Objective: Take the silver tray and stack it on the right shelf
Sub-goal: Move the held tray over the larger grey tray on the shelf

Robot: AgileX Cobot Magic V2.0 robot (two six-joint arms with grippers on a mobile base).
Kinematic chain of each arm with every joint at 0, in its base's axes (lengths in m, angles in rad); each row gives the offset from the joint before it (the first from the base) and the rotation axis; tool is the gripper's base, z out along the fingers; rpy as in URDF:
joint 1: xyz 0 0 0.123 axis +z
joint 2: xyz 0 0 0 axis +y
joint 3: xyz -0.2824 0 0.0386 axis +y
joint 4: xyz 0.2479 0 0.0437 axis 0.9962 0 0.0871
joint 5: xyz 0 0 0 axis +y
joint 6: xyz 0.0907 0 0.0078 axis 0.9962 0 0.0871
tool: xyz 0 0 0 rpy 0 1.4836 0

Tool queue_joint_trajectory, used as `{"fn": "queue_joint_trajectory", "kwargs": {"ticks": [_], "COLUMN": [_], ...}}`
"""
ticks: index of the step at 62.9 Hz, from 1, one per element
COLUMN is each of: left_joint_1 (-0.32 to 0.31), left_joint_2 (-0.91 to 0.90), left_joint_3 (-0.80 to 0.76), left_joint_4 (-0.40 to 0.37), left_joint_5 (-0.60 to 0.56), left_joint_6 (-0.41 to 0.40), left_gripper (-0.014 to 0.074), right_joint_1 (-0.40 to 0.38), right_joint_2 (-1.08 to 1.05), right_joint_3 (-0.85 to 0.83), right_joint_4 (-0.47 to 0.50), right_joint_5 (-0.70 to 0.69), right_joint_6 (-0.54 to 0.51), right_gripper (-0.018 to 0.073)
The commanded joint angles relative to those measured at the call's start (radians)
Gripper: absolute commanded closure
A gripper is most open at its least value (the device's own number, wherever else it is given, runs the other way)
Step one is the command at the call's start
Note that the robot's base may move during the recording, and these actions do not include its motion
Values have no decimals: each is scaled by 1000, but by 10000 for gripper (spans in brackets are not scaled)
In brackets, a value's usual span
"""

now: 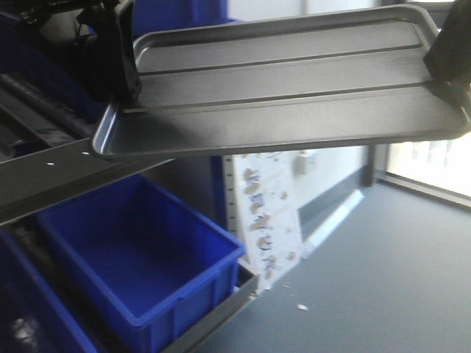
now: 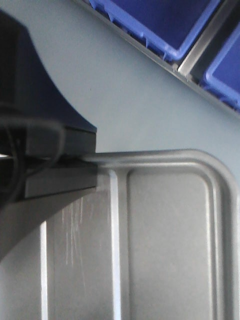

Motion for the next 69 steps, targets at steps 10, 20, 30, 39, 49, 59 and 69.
{"fn": "queue_joint_trajectory", "kwargs": {"ticks": [10, 20, 30, 39, 49, 59, 69], "left_joint_1": [-4, -4, -4, -4, -4, -4, -4], "left_joint_2": [-3, 13, 38, 65, 89, 107, 123], "left_joint_3": [-30, -30, -30, -30, -30, -30, -30], "left_joint_4": [9, 2, -1, -1, -3, -3, -3], "left_joint_5": [3, 3, 3, 3, 3, 3, 3], "left_joint_6": [21, 21, 21, 21, 21, 21, 21], "left_gripper": [697, 697, 697, 697, 697, 697, 697], "right_joint_1": [-3, -3, -3, -3, -3, -3, -3], "right_joint_2": [-24, -24, -24, -24, -24, -24, -24], "right_joint_3": [-27, -27, -27, -27, -27, -27, -27], "right_joint_4": [-34, -34, -34, -34, -34, -34, -34], "right_joint_5": [-60, -60, -60, -60, -60, -60, -60], "right_joint_6": [-18, -18, -18, -18, -18, -18, -18], "right_gripper": [503, 503, 503, 503, 503, 503, 503]}}
